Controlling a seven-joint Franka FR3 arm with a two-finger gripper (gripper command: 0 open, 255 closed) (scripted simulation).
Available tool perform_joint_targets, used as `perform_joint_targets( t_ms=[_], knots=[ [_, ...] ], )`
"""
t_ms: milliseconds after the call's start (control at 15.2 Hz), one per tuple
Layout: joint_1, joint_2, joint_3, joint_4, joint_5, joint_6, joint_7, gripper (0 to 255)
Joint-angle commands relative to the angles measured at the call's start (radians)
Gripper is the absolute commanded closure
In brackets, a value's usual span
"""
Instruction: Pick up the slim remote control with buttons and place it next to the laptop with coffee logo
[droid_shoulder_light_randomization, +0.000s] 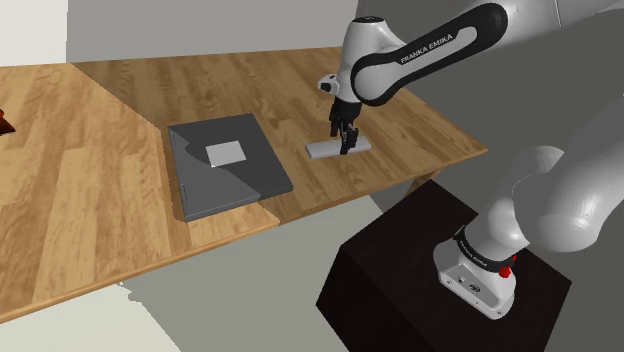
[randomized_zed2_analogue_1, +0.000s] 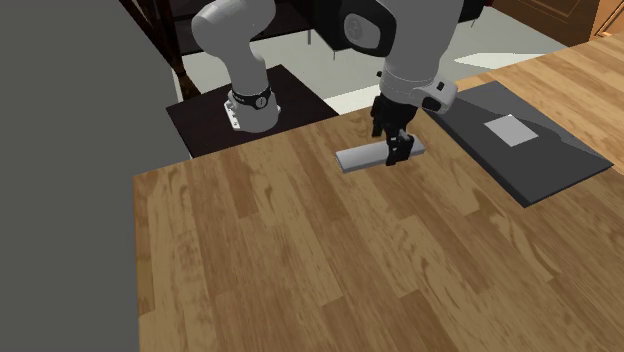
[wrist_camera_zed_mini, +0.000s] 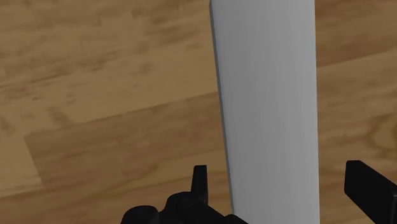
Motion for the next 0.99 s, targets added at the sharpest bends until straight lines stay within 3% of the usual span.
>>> perform_joint_targets(
  t_ms=[0, 132, 396, 924],
  knots=[
    [0.000, 0.000, 0.000, 0.000, 0.000, 0.000, 0.000, 0],
    [0.000, 0.000, 0.000, 0.000, 0.000, 0.000, 0.000, 0],
    [-0.002, -0.075, 0.004, 0.061, -0.015, -0.135, 0.012, 0],
    [-0.002, -0.075, 0.004, 0.061, -0.015, -0.135, 0.012, 0]
  ],
)
